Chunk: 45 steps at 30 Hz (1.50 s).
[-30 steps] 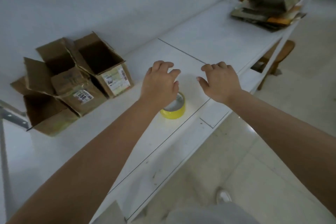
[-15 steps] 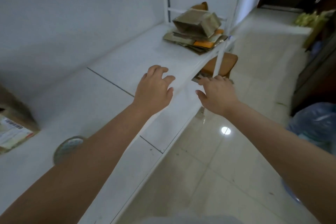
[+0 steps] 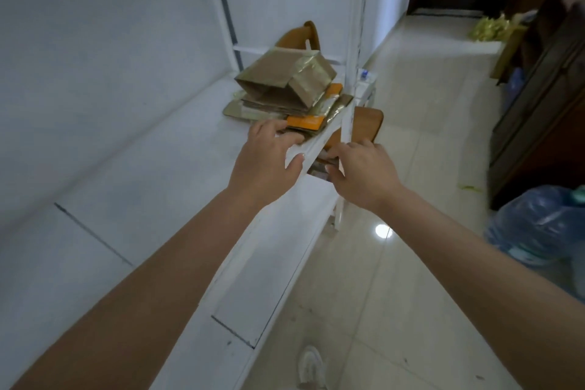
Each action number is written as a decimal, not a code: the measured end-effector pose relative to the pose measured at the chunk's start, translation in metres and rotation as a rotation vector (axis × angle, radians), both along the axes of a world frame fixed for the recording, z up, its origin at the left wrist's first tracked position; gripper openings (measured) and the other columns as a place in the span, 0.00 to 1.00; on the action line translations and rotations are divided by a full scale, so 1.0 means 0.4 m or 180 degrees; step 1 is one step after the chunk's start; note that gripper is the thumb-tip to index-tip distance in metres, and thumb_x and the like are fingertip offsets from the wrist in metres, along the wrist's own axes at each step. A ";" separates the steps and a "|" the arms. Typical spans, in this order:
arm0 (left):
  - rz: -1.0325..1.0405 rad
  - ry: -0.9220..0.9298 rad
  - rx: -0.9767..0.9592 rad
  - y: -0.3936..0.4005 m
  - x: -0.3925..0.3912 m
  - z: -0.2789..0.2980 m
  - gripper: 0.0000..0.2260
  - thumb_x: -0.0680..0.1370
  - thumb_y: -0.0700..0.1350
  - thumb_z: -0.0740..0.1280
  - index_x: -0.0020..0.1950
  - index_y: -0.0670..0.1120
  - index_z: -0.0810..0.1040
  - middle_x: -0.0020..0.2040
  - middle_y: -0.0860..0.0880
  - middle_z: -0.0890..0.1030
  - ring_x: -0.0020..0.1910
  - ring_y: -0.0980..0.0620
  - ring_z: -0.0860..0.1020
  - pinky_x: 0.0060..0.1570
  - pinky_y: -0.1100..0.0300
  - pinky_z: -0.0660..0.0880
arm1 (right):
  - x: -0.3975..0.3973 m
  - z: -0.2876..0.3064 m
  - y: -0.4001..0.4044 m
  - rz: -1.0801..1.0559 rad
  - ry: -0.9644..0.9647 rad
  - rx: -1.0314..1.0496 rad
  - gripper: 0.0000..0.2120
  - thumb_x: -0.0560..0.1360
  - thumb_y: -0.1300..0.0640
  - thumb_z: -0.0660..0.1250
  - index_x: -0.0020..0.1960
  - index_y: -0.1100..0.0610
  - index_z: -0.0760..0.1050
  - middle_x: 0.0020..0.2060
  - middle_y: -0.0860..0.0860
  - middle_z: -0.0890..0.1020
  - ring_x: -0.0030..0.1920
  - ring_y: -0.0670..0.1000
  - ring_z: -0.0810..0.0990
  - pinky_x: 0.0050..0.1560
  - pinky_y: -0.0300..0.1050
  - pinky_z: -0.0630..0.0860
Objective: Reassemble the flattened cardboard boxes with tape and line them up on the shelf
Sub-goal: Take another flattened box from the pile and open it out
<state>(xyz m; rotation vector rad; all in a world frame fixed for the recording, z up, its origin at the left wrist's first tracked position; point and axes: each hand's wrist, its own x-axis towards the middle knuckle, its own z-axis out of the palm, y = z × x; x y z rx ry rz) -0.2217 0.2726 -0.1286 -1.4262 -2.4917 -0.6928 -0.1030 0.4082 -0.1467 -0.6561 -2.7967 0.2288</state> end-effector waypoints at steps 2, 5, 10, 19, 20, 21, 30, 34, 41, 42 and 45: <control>-0.0051 -0.0003 -0.0100 0.049 -0.059 -0.001 0.16 0.78 0.47 0.68 0.65 0.47 0.79 0.68 0.44 0.72 0.70 0.46 0.64 0.64 0.51 0.68 | -0.043 0.003 0.071 -0.0078 -0.0072 -0.0033 0.12 0.80 0.51 0.58 0.57 0.56 0.76 0.50 0.53 0.81 0.54 0.57 0.75 0.56 0.51 0.67; -0.0100 -0.0124 -0.0190 0.125 -0.150 0.009 0.15 0.78 0.45 0.69 0.64 0.46 0.79 0.68 0.42 0.72 0.72 0.43 0.63 0.67 0.49 0.66 | -0.097 0.009 0.170 -0.0214 -0.0091 -0.0064 0.13 0.80 0.51 0.58 0.59 0.55 0.75 0.52 0.53 0.81 0.56 0.57 0.75 0.57 0.50 0.67; -0.0076 -0.0152 -0.0212 0.272 -0.251 0.022 0.15 0.77 0.45 0.69 0.63 0.45 0.80 0.67 0.42 0.73 0.72 0.43 0.64 0.68 0.49 0.65 | -0.170 0.000 0.294 -0.0297 -0.0014 -0.0280 0.14 0.80 0.51 0.59 0.62 0.53 0.74 0.52 0.52 0.81 0.57 0.57 0.74 0.58 0.51 0.67; 0.0451 -0.0271 -0.0434 0.437 -0.378 0.023 0.16 0.79 0.47 0.66 0.67 0.46 0.77 0.71 0.44 0.69 0.72 0.44 0.65 0.67 0.44 0.68 | -0.306 -0.035 0.523 -0.0163 -0.0073 -0.0577 0.13 0.80 0.50 0.59 0.60 0.53 0.74 0.54 0.51 0.81 0.56 0.57 0.74 0.49 0.49 0.68; 0.0567 -0.0316 -0.0464 0.453 -0.393 0.025 0.17 0.80 0.48 0.65 0.68 0.47 0.76 0.72 0.45 0.68 0.73 0.45 0.64 0.67 0.43 0.68 | -0.320 -0.036 0.544 -0.0108 -0.0101 -0.0563 0.12 0.80 0.50 0.59 0.60 0.52 0.74 0.54 0.51 0.81 0.55 0.57 0.75 0.49 0.49 0.69; 0.0662 -0.0356 -0.0490 0.469 -0.405 0.027 0.16 0.80 0.49 0.65 0.68 0.48 0.76 0.73 0.46 0.67 0.73 0.45 0.63 0.67 0.43 0.68 | -0.336 -0.034 0.564 -0.0048 -0.0113 -0.0539 0.11 0.79 0.51 0.59 0.58 0.53 0.75 0.52 0.51 0.81 0.54 0.57 0.75 0.49 0.50 0.69; 0.1240 -0.0761 -0.0408 0.542 -0.486 -0.002 0.23 0.81 0.52 0.63 0.75 0.49 0.66 0.73 0.44 0.67 0.72 0.44 0.64 0.66 0.46 0.67 | -0.463 -0.056 0.624 0.0275 0.0009 -0.1005 0.14 0.80 0.48 0.58 0.53 0.56 0.76 0.48 0.53 0.82 0.54 0.58 0.75 0.46 0.49 0.71; 0.1459 -0.0701 -0.0367 0.544 -0.572 0.006 0.27 0.80 0.55 0.65 0.75 0.45 0.66 0.69 0.40 0.71 0.68 0.42 0.68 0.66 0.44 0.68 | -0.520 -0.069 0.607 0.0223 0.0061 -0.1368 0.20 0.80 0.42 0.59 0.58 0.57 0.75 0.54 0.53 0.81 0.60 0.57 0.74 0.54 0.53 0.75; 0.1700 -0.0904 -0.0660 0.557 -0.704 0.004 0.42 0.71 0.73 0.60 0.74 0.46 0.64 0.71 0.43 0.71 0.69 0.41 0.69 0.66 0.38 0.68 | -0.616 -0.088 0.577 -0.0263 0.0074 -0.2112 0.36 0.75 0.33 0.60 0.71 0.58 0.60 0.65 0.55 0.74 0.64 0.58 0.75 0.59 0.57 0.76; 0.1741 -0.0956 -0.0752 0.561 -0.719 0.000 0.43 0.70 0.75 0.60 0.75 0.47 0.64 0.72 0.44 0.70 0.70 0.41 0.69 0.67 0.38 0.66 | -0.625 -0.092 0.574 -0.0334 0.0075 -0.2244 0.40 0.74 0.32 0.60 0.73 0.59 0.57 0.68 0.55 0.72 0.65 0.58 0.74 0.60 0.58 0.76; 0.1826 -0.1150 -0.1065 0.566 -0.756 -0.019 0.47 0.66 0.78 0.59 0.75 0.48 0.61 0.73 0.45 0.69 0.71 0.42 0.68 0.69 0.35 0.61 | -0.643 -0.104 0.572 -0.0508 0.0274 -0.2769 0.50 0.71 0.30 0.63 0.77 0.58 0.46 0.73 0.55 0.67 0.69 0.59 0.71 0.64 0.59 0.73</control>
